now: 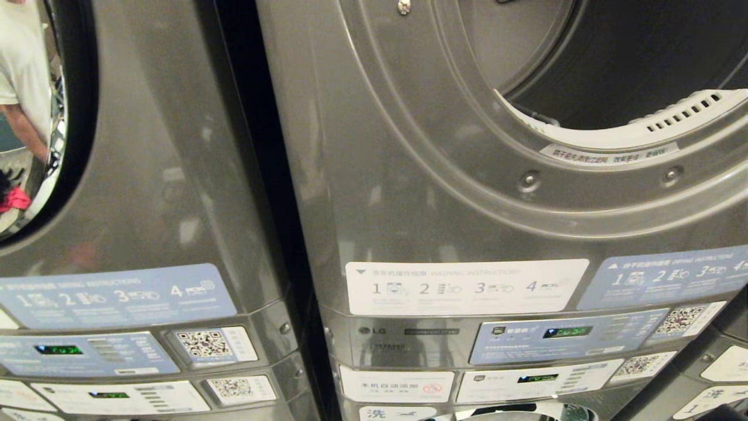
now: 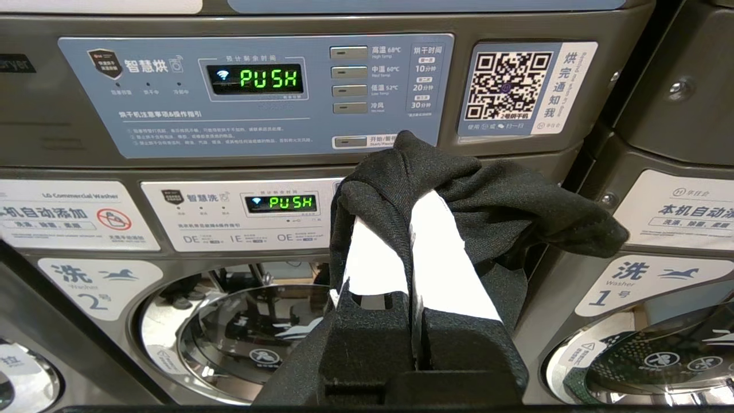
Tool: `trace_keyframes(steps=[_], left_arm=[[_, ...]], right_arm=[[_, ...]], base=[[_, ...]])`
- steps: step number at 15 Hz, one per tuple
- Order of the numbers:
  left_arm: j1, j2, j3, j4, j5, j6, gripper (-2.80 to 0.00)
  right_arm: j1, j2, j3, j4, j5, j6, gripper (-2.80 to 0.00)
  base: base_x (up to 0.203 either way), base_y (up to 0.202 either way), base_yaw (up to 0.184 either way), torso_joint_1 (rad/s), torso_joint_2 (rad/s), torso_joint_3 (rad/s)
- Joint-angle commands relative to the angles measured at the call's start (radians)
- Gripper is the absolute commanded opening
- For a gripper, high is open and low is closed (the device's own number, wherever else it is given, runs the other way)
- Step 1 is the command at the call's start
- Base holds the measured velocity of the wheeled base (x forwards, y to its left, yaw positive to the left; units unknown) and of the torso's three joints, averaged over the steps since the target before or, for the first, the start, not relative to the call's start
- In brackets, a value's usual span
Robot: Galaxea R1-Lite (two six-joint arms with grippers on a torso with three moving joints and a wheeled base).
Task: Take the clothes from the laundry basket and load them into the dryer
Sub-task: Put the clothes in the dryer
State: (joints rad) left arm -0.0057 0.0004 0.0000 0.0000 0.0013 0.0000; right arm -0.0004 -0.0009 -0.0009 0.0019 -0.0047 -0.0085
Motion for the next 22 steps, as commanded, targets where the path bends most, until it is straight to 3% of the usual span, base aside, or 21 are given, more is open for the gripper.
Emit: trace_keyframes(steps=[1,10,16,22], left_arm=[[0.000,0.000,0.000,0.000,0.000,0.000,-2.80],[-0.002,0.000,0.000,0.000,0.000,0.000,-2.80],[0.000,0.000,0.000,0.000,0.000,-0.002,-2.80],[0.000,0.000,0.000,0.000,0.000,-0.002,-2.80]], right_arm=[[0.000,-0.001,0.000,0.000,0.000,-0.001,-2.80],[0.000,-0.001,0.001,0.000,-0.001,0.003,-2.80],[-0.001,-0.001,0.001,0.000,-0.005,0.004,-2.80],[0.000,-0.001,0.001,0.000,0.000,-0.013,-2.80]], base=[[0.000,0.000,0.000,0.000,0.00,0.000],[0.000,0.000,0.000,0.000,0.00,0.000],[0.176,0.000,-0.001,0.009,0.00,0.001],[0.010,0.000,0.000,0.002,0.00,0.000]])
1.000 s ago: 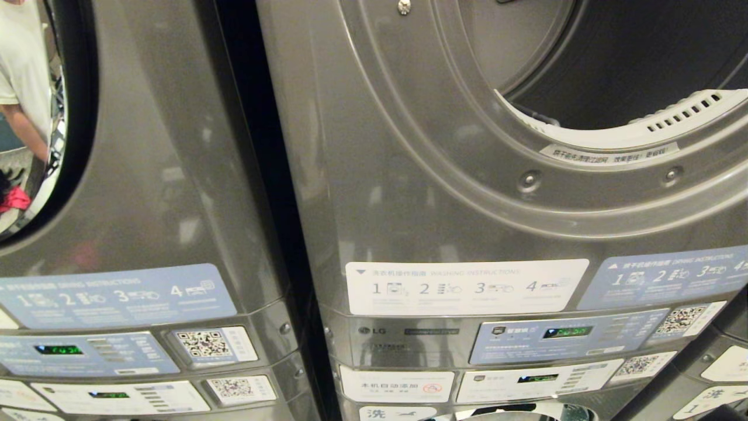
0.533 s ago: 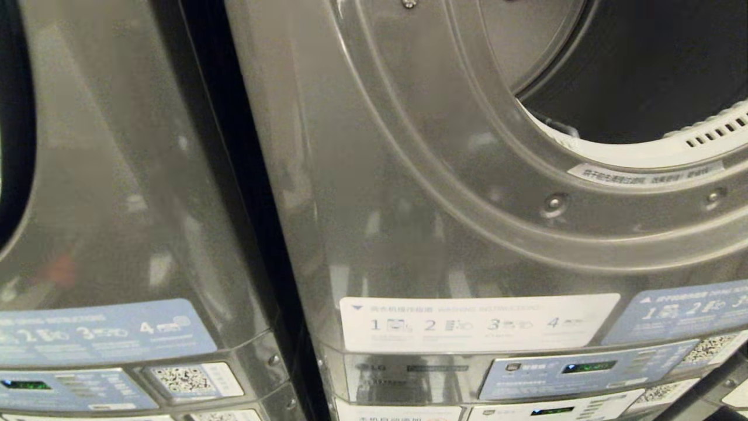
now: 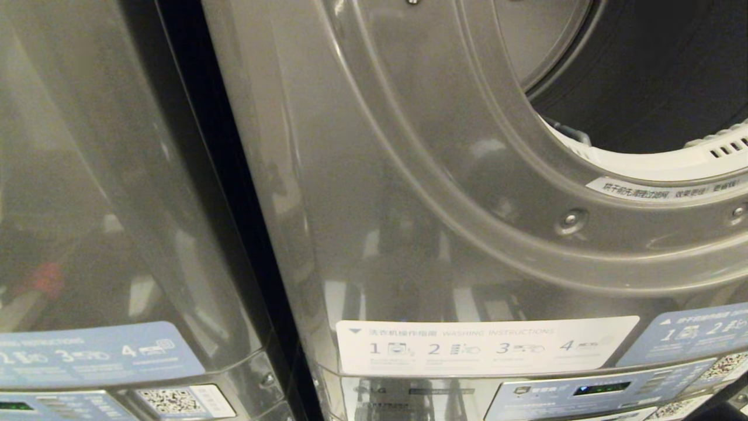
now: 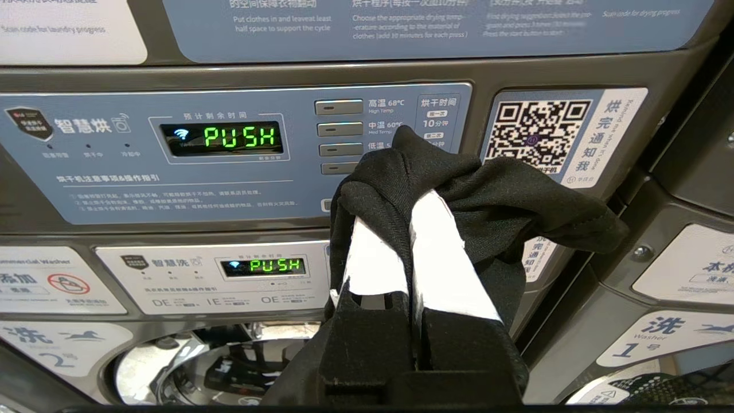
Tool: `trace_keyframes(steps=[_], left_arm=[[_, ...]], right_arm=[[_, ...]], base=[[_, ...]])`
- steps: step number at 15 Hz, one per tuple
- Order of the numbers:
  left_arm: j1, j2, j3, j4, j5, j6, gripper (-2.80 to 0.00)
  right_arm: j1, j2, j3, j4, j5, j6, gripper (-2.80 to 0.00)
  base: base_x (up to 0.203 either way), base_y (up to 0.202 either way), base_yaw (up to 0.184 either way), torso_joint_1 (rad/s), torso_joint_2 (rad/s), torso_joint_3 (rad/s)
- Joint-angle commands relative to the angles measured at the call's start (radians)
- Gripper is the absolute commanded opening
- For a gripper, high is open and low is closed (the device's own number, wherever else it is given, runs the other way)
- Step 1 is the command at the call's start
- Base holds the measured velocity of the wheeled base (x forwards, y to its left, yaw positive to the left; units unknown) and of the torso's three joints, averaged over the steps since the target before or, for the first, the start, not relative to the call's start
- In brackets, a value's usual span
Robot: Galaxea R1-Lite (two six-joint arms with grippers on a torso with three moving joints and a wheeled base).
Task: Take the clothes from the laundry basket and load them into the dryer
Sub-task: Put the clothes in the dryer
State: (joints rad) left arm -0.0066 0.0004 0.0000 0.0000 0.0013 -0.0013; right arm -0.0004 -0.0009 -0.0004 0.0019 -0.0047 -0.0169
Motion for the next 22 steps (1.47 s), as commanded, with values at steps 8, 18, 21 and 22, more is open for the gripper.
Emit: trace_keyframes(steps=[8,18,21,22], left_arm=[[0.000,0.000,0.000,0.000,0.000,0.000,-2.80],[0.000,0.000,0.000,0.000,0.000,0.000,-2.80],[-0.001,0.000,0.000,0.000,0.000,0.000,-2.80],[-0.001,0.000,0.000,0.000,0.000,0.000,-2.80]], right_arm=[[0.000,0.165,-0.573,-0.020,0.136,-0.139,-2.80],[0.003,1.111,-1.819,-0.011,0.256,-0.149,-2.80],[0.003,1.252,-1.923,-0.081,0.255,-0.153,-2.80],[0.003,1.276,-1.918,-0.119,0.253,-0.156,-2.80]], base=[[0.000,0.000,0.000,0.000,0.00,0.000],[0.000,0.000,0.000,0.000,0.00,0.000],[0.000,0.000,0.000,0.000,0.00,0.000],[0.000,0.000,0.000,0.000,0.00,0.000]])
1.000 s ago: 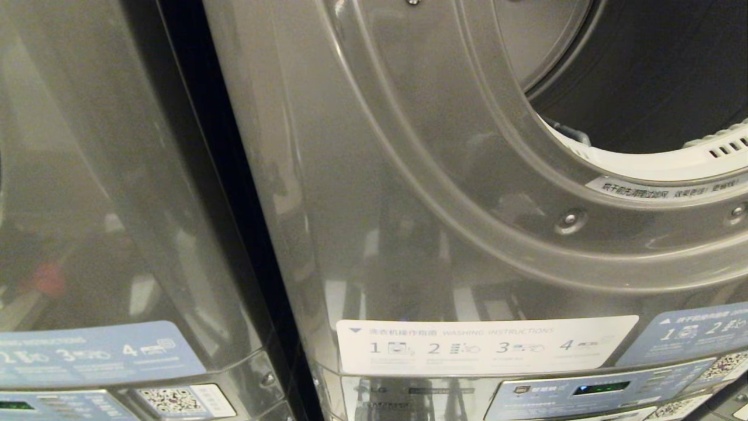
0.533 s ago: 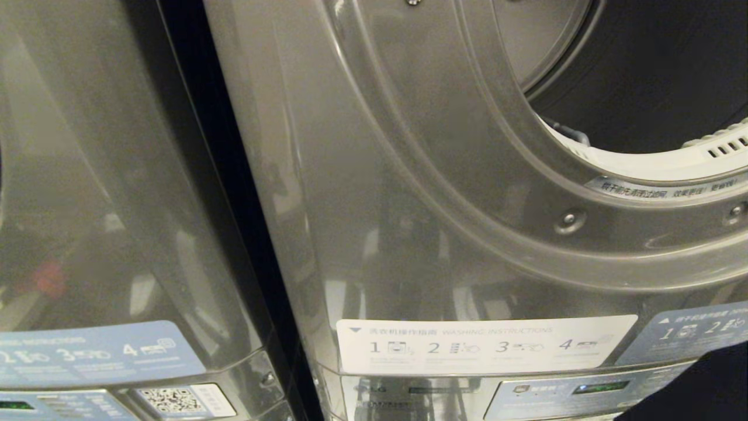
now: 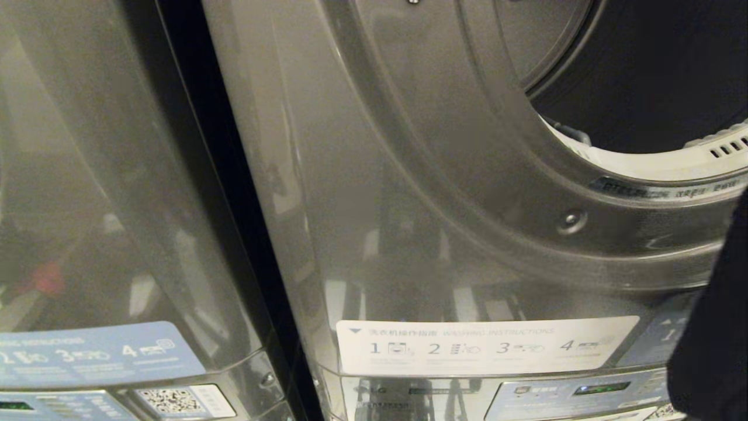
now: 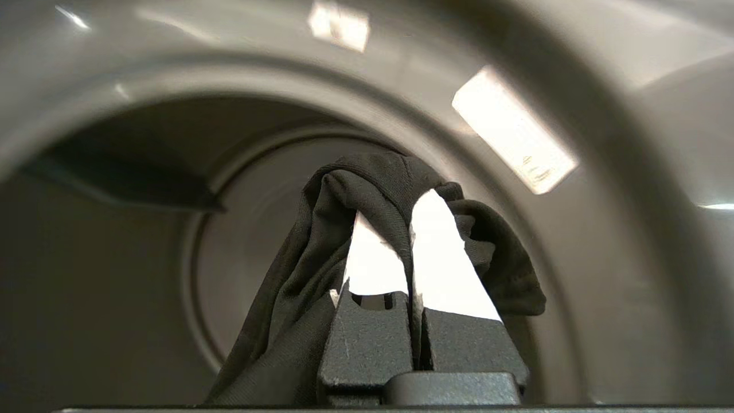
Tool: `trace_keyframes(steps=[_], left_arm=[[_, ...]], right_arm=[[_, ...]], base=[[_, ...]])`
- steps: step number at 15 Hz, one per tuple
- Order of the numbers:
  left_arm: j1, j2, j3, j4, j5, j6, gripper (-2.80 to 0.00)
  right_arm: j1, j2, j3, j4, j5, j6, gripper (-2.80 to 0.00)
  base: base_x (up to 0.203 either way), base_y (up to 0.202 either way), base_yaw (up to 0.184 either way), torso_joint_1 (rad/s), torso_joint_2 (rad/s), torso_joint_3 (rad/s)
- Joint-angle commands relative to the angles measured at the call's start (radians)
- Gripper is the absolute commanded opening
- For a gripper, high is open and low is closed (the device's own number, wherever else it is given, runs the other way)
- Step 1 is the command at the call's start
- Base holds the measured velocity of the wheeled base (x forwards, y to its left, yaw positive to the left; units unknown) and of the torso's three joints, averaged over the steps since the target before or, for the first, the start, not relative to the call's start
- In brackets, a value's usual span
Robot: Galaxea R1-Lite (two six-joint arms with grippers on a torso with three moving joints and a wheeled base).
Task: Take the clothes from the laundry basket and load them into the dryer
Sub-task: Put the clothes in the dryer
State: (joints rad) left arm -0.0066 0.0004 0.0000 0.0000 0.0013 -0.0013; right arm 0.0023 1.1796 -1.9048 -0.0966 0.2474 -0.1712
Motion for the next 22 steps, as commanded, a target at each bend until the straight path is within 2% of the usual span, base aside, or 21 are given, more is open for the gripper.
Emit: trace_keyframes(steps=[1,6,9,13,15,18,22], left_arm=[[0.000,0.000,0.000,0.000,0.000,0.000,-2.80],[0.000,0.000,0.000,0.000,0.000,0.000,-2.80],[0.000,0.000,0.000,0.000,0.000,0.000,-2.80],[0.000,0.000,0.000,0.000,0.000,0.000,-2.80],[0.000,0.000,0.000,0.000,0.000,0.000,-2.80],[0.000,0.000,0.000,0.000,0.000,0.000,-2.80],[0.000,0.000,0.000,0.000,0.000,0.000,-2.80]], right_arm=[[0.001,0.119,-0.012,-0.036,0.000,-0.005,-2.80],[0.010,0.283,-0.041,-0.183,-0.012,-0.033,-2.80],[0.073,0.367,-0.048,-0.256,-0.042,-0.052,-2.80],[0.181,0.453,-0.057,-0.400,-0.135,-0.106,-2.80],[0.193,0.475,-0.063,-0.471,-0.200,-0.134,-2.80],[0.211,0.478,-0.065,-0.605,-0.252,-0.163,-2.80],[0.278,0.466,-0.062,-0.714,-0.264,-0.257,-2.80]], base=[[0.000,0.000,0.000,0.000,0.00,0.000],[0.000,0.000,0.000,0.000,0.00,0.000],[0.000,0.000,0.000,0.000,0.00,0.000],[0.000,0.000,0.000,0.000,0.00,0.000],[0.000,0.000,0.000,0.000,0.00,0.000],[0.000,0.000,0.000,0.000,0.00,0.000],[0.000,0.000,0.000,0.000,0.00,0.000]])
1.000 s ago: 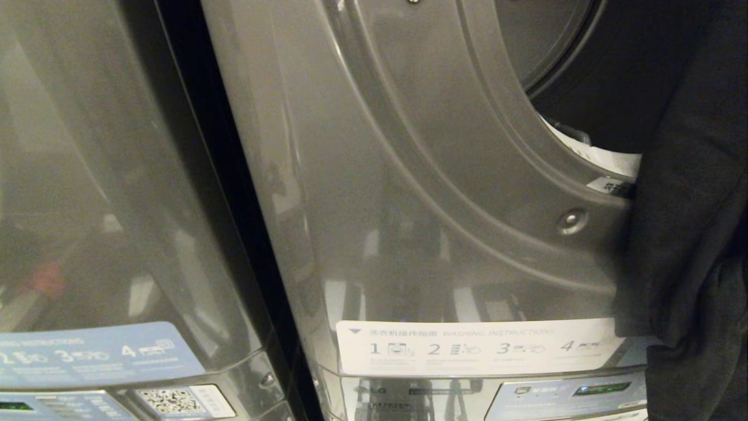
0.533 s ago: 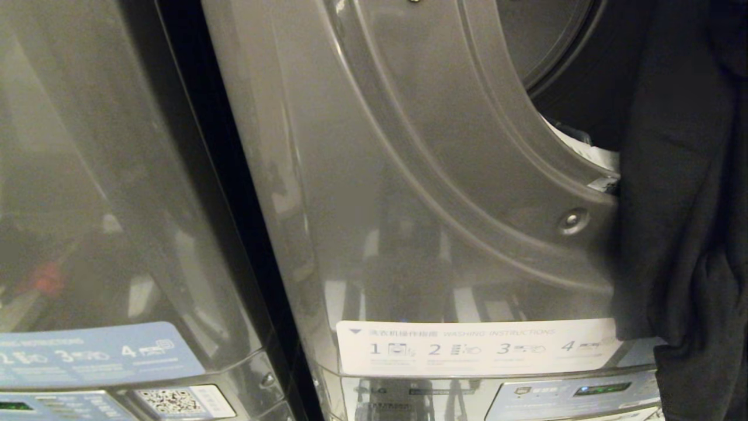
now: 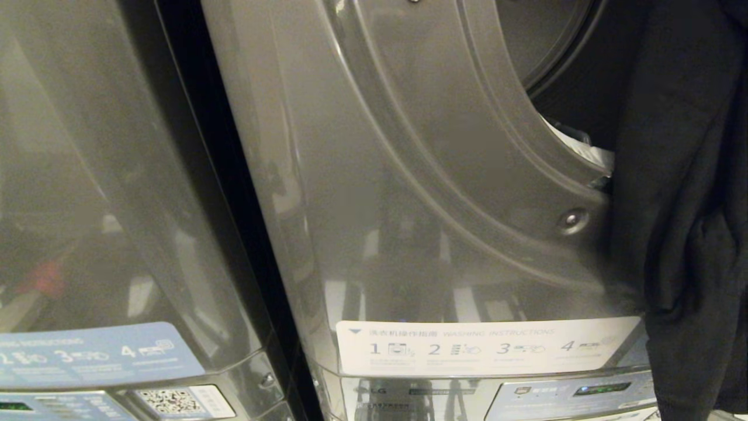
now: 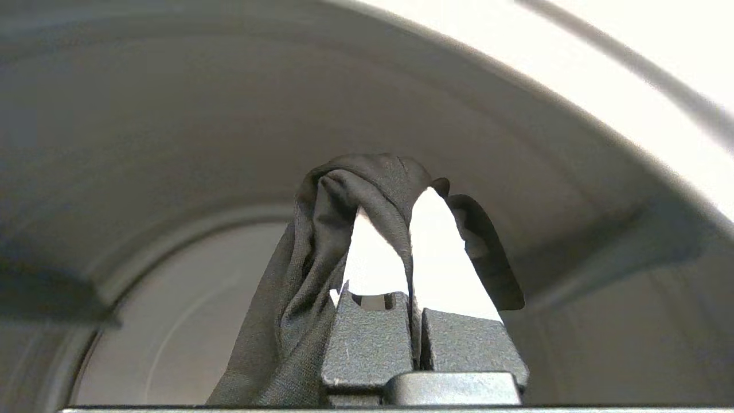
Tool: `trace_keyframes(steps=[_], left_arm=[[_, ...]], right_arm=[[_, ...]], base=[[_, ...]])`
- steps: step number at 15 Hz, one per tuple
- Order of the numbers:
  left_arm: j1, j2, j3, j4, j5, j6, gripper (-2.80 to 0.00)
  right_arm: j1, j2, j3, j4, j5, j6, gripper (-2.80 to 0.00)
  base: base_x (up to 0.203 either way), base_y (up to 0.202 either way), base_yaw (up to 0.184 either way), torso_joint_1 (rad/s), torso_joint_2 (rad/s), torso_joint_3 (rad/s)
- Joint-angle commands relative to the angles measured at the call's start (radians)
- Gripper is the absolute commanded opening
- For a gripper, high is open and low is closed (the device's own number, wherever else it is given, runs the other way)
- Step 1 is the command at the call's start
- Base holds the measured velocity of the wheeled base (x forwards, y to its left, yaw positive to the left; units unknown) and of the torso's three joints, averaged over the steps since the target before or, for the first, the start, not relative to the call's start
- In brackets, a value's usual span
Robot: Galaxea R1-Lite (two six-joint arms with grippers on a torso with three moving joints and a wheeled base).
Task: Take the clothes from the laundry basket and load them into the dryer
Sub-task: Put the clothes in the dryer
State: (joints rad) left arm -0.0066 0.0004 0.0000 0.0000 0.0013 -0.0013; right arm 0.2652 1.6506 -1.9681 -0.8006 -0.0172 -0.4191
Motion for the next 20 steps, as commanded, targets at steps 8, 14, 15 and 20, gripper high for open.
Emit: trace_keyframes(steps=[8,14,15,20], left_arm=[[0.000,0.000,0.000,0.000,0.000,0.000,-2.80],[0.000,0.000,0.000,0.000,0.000,0.000,-2.80],[0.000,0.000,0.000,0.000,0.000,0.000,-2.80],[0.000,0.000,0.000,0.000,0.000,0.000,-2.80]], right_arm=[[0.003,0.168,0.011,0.121,-0.102,0.110,-2.80],[-0.031,0.253,0.009,0.123,-0.113,0.146,-2.80],[-0.031,0.252,0.009,0.124,-0.115,0.151,0.00],[-0.017,0.223,0.010,0.194,-0.115,0.204,0.00]], base=[[0.000,0.000,0.000,0.000,0.00,0.000],[0.000,0.000,0.000,0.000,0.00,0.000],[0.000,0.000,0.000,0.000,0.00,0.000],[0.000,0.000,0.000,0.000,0.00,0.000]])
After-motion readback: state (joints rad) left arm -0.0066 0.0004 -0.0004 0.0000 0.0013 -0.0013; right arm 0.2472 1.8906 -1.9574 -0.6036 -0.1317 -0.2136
